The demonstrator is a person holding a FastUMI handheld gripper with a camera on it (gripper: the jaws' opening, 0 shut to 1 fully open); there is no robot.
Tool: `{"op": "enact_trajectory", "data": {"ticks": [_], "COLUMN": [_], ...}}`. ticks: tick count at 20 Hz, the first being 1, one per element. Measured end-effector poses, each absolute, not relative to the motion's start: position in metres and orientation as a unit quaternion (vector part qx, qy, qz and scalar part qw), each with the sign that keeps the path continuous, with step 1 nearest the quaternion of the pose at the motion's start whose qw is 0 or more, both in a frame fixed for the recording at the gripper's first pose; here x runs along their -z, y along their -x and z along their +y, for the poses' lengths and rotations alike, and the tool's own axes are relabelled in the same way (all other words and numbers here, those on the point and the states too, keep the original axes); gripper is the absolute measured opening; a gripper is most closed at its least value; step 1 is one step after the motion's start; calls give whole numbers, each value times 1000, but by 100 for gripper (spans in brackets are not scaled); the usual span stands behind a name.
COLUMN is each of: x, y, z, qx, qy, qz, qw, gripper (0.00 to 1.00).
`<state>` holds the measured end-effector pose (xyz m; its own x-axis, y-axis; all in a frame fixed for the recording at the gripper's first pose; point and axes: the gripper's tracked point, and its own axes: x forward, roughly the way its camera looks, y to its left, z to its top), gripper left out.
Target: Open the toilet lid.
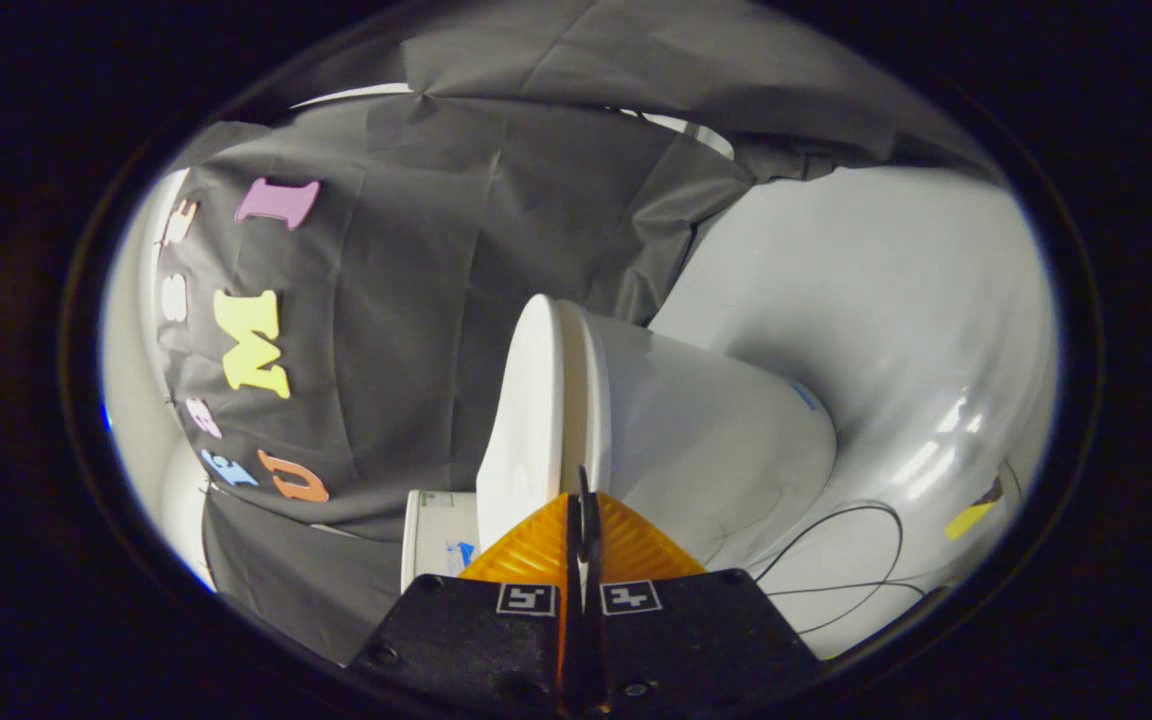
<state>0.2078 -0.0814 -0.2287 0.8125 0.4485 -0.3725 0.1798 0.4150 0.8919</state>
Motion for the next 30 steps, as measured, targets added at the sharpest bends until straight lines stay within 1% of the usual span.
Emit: {"op": "enact_trajectory", "data": {"ticks": [4, 8, 18, 30], "x": [210, 194, 135, 79], "y": [-210, -211, -203, -199], "z": [-86, -80, -61, -28], "qx": [-73, -65, -61, -64], "qy": [-522, -484, -419, -368], "qz": [287, 289, 265, 243], "qw": [800, 824, 866, 895], "gripper": [3, 3, 3, 3]}}
